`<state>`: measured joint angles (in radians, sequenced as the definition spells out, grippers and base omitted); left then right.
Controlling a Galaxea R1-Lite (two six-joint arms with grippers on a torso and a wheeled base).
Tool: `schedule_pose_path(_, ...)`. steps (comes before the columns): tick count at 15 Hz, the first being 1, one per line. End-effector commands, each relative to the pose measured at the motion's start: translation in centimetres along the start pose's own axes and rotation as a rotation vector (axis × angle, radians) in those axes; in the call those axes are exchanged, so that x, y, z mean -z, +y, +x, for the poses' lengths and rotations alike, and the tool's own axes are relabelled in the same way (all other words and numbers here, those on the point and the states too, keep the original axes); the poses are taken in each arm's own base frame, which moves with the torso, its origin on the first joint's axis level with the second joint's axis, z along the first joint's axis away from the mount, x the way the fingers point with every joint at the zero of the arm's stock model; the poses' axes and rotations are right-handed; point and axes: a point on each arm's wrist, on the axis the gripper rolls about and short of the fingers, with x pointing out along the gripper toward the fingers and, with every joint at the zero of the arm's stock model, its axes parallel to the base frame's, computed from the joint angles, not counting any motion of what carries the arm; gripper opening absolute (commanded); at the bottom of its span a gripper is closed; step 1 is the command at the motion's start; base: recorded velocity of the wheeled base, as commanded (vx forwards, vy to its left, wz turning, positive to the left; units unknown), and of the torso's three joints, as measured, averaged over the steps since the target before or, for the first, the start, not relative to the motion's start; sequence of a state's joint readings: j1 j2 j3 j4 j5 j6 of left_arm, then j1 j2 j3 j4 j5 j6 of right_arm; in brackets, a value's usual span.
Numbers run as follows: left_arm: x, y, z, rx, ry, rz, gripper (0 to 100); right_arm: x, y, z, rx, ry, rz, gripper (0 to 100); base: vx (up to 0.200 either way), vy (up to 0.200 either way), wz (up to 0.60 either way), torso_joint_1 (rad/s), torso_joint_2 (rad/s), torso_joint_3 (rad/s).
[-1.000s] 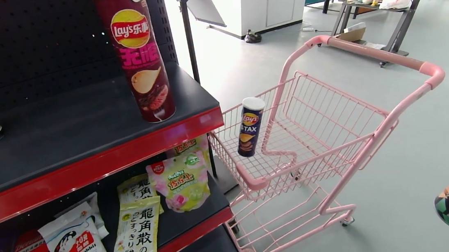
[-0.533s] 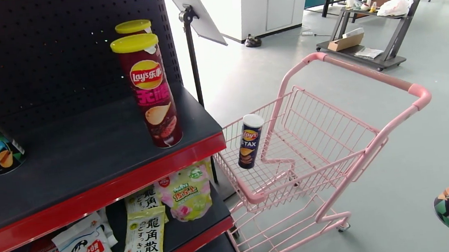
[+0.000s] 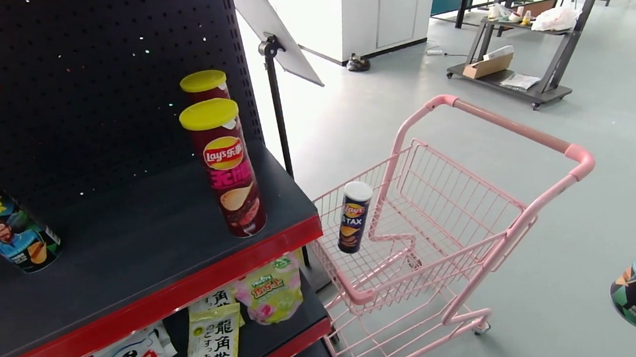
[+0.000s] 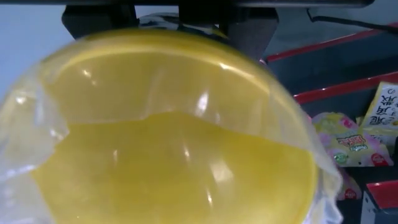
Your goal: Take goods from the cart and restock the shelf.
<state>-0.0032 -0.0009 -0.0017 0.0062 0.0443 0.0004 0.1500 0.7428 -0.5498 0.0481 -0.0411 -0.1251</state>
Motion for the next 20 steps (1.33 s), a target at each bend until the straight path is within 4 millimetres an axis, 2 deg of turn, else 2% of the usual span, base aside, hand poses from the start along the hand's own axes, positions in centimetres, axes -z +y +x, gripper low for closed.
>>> schedule_pose_path(1, 0.0, 0.0, 0.0, 0.0, -0.001, 0.0, 100, 0.0, 0.1, 0.3, -0.01, 0.011, -0.008, 0, 0.0, 0.0, 0.0, 0.159, -0.39, -0.242)
schedule_pose_path(4, 0.0, 0.0, 0.0, 0.0, -0.001, 0.0, 100, -0.4, 0.0, 1.1, -0.016, 0.025, -0.015, 0, 0.0, 0.0, 0.0, 0.149, -0.37, -0.22)
schedule_pose_path(7, 0.0, 0.0, 0.0, 0.0, -0.001, 0.0, 100, -0.8, 0.2, 2.3, -0.096, 0.05, -0.023, 0, 0.0, 0.0, 0.0, 0.08, -0.18, -0.105)
schedule_pose_path(12, 0.0, 0.0, 0.0, 0.0, -0.001, 0.001, 100, -2.3, 0.3, 7.5, -0.118, 0.052, -0.026, 0, 0.0, 0.0, 0.0, 0.0, 0.0, 0.0)
schedule_pose_path(13, 0.0, 0.0, 0.0, 0.0, -0.001, 0.001, 100, -2.2, 0.4, 8.0, -0.122, 0.065, -0.026, 0, 0.0, 0.0, 0.6, 0.002, 0.01, 0.002)
schedule_pose_path(20, -0.1, 0.0, 0.0, 0.0, -0.002, 0.001, 100, -2.3, 2.1, 8.0, -0.231, 0.057, -0.064, 0, 0.0, 0.0, 0.6, 0.004, 0.0, 0.0)
